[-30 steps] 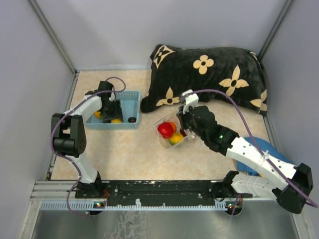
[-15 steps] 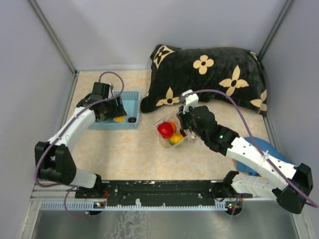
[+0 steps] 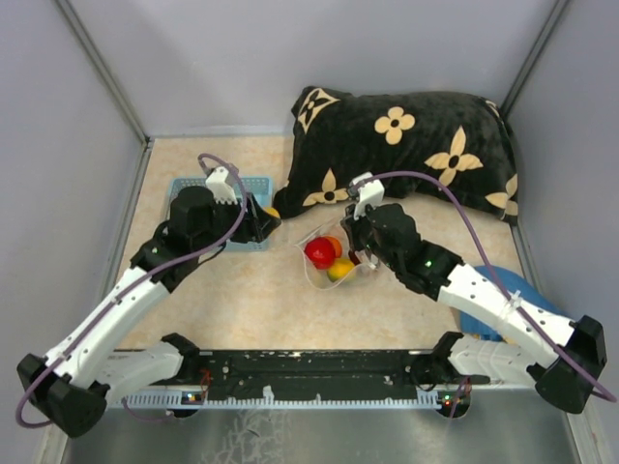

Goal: Place the food in the zip-top bag and seal the zipper
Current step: Place the fake fruit in the zipper food storage bag.

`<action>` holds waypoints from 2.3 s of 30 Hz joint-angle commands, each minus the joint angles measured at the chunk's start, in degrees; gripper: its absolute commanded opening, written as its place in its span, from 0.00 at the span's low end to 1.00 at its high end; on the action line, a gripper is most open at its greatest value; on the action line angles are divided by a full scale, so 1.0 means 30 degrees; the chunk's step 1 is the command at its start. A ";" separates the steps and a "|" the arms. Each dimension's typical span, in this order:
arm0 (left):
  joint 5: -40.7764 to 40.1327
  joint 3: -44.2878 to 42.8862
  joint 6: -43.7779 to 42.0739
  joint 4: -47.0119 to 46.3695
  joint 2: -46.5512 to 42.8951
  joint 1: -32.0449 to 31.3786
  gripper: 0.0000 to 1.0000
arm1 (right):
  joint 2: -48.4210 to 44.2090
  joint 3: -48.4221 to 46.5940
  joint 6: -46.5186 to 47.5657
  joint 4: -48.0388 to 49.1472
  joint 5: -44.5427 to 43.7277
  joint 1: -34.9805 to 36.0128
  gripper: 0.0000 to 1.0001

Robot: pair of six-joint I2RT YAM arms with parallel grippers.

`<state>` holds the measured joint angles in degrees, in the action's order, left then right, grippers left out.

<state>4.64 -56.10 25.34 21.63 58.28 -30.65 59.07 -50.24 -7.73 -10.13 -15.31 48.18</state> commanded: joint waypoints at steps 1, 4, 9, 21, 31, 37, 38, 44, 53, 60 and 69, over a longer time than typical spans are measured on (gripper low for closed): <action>0.0630 0.1345 0.0724 -0.3462 -0.1889 -0.1382 0.53 | 0.0127 -0.1592 -0.0236 0.0965 0.0256 -0.0122 0.00; 0.0866 0.1924 0.0574 -0.4502 -0.2649 -0.2111 0.54 | 0.0174 -0.1686 -0.0339 0.0948 0.0461 -0.0108 0.00; 0.2103 0.2559 0.0621 -0.6492 -0.3164 -0.3585 0.53 | 0.0288 -0.1820 -0.0438 0.0967 0.0688 -0.0099 0.00; -0.0390 0.3797 -0.0872 -1.0805 -0.1740 -0.8672 0.54 | 0.0356 -0.1721 -0.0704 0.1077 0.1047 -0.0104 0.00; -0.6504 0.3404 -0.3329 -1.2280 0.1891 -1.1730 0.55 | 0.0277 -0.1608 -0.0936 0.1276 0.1875 -0.0103 0.00; -0.9125 0.3586 -0.3055 -1.2166 0.2696 -1.1997 0.57 | 0.0047 -0.1535 -0.0969 0.1289 0.2018 -0.0120 0.00; -0.9072 0.3454 -0.3060 -1.2040 0.3031 -1.2008 0.58 | 0.0016 -0.1528 -0.0962 0.1303 0.2066 -0.0105 0.00; -0.9049 0.3180 -0.2700 -1.1916 0.4426 -1.2039 0.62 | 0.0114 -0.1531 -0.0970 0.1502 0.2332 -0.0123 0.00; -0.9351 0.3532 -0.2593 -1.3296 0.5036 -1.2048 0.80 | -0.0055 -0.1316 -0.1028 0.1518 0.2246 -0.0122 0.00; -0.9555 0.3469 -0.2479 -1.3022 0.4833 -1.2031 0.89 | -0.0096 -0.1129 -0.1088 0.1521 0.2192 -0.0116 0.00; -0.9423 0.2075 -0.1974 -0.8993 0.2408 -1.2014 0.95 | 0.0028 -0.0868 -0.1117 0.1575 0.1832 -0.0124 0.00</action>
<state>-23.03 -45.54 18.31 -11.60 69.78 -66.52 60.71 -52.16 -10.39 -10.11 -8.91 47.59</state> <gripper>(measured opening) 0.936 0.005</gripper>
